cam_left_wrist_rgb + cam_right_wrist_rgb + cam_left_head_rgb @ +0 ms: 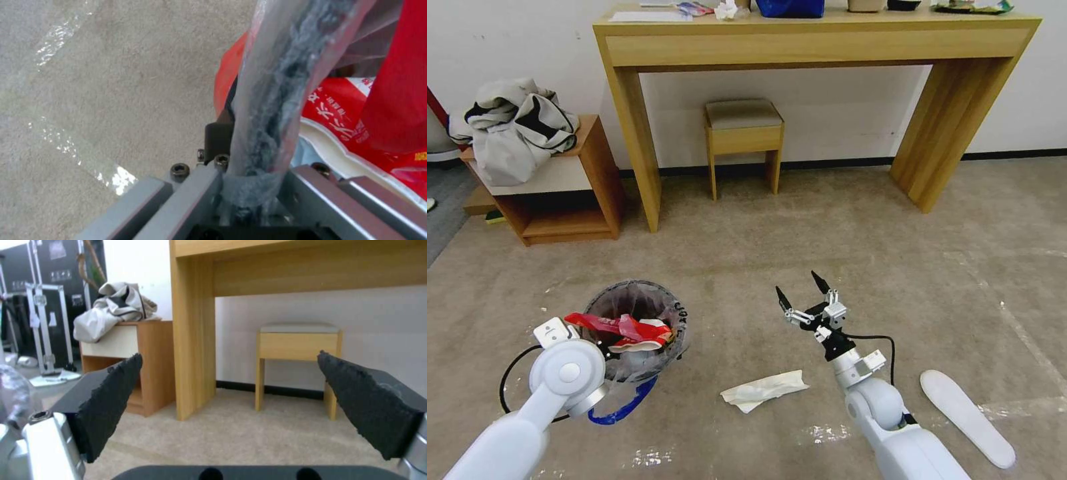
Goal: Pick up the trash bin and place the garbage on the floor into it.
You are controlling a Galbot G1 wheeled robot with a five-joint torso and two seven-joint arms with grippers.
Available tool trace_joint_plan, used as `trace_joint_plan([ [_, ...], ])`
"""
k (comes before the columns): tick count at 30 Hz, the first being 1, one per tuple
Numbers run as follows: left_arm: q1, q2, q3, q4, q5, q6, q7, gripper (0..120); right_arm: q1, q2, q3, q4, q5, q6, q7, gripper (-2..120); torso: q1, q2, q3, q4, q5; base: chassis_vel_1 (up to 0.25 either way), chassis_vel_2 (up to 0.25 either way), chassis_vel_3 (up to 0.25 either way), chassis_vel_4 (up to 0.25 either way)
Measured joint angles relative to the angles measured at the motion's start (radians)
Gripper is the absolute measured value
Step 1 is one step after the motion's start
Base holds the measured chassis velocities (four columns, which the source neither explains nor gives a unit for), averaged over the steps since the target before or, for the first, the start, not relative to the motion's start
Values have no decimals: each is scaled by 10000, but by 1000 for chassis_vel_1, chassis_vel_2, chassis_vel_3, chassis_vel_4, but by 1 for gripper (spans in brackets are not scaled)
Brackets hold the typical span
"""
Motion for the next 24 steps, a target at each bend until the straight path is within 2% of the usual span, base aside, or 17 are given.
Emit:
trace_joint_plan([
  [2,-1,1,1,-6,-2,0,2,0,105,-197,-66,-33,33,-17,-21,100,0,0,0,-1,2,0,0,0,0],
  [3,0,9,0,-11,-2,0,5,0,336,-641,-200,-168,58,-64,-82,100,1,0,1,0,1,0,0,0,0],
  [4,0,9,0,-11,-2,0,5,0,336,-641,-200,-168,58,-64,-82,100,1,0,1,0,1,0,0,0,0],
  [6,4,23,2,-23,-11,-1,10,0,893,-1486,-591,-622,75,-134,-309,100,0,0,1,1,0,0,0,0,0],
  [7,4,23,2,-23,-11,-1,10,0,893,-1486,-591,-622,75,-134,-309,100,0,0,1,1,0,0,0,0,0],
  [9,-213,17,222,44,-62,12,75,0,1415,-2316,-1014,-1077,36,-399,-858,100,0,-1,1,0,2,0,0,0,0],
  [10,-213,17,222,44,-62,12,75,0,1415,-2316,-1014,-1077,36,-399,-858,100,0,-1,1,0,2,0,0,0,0],
  [12,-304,14,301,112,-69,32,131,0,1969,-2917,-1615,-1487,149,-685,-1712,100,0,0,1,-6,2,0,0,0,0],
  [13,-304,14,301,112,-69,32,131,0,1969,-2917,-1615,-1487,149,-685,-1712,100,0,0,1,-6,2,0,0,0,0],
  [15,-326,-4,292,121,-70,55,149,0,2886,-3370,-2527,-2059,317,-761,-3146,100,0,0,1,-3,0,0,0,0,0],
  [16,-326,-4,292,121,-70,55,149,0,2886,-3370,-2527,-2059,317,-761,-3146,100,0,0,1,-3,0,0,0,0,0],
  [18,-301,-41,264,120,-49,65,176,0,3753,-3486,-3314,-2622,534,-697,-4022,100,1,0,1,-1,0,0,0,0,0],
  [19,-301,-41,264,120,-49,65,176,0,3753,-3486,-3314,-2622,534,-697,-4022,100,1,0,1,-1,0,0,0,0,0],
  [20,-272,-69,241,121,-19,70,194,0,4504,-3464,-4019,-3217,637,-691,-4830,100,1,0,1,2,-1,0,0,0,0],
  [21,-272,-69,241,121,-19,70,194,0,4504,-3464,-4019,-3217,637,-691,-4830,100,1,0,1,2,-1,0,0,0,0],
  [23,-259,-80,192,121,3,74,203,0,5578,-3173,-5083,-4431,565,-693,-6432,100,1,1,2,-1,0,0,0,0,0],
  [24,-259,-80,192,121,3,74,203,0,5578,-3173,-5083,-4431,565,-693,-6432,100,1,1,2,-1,0,0,0,0,0],
])
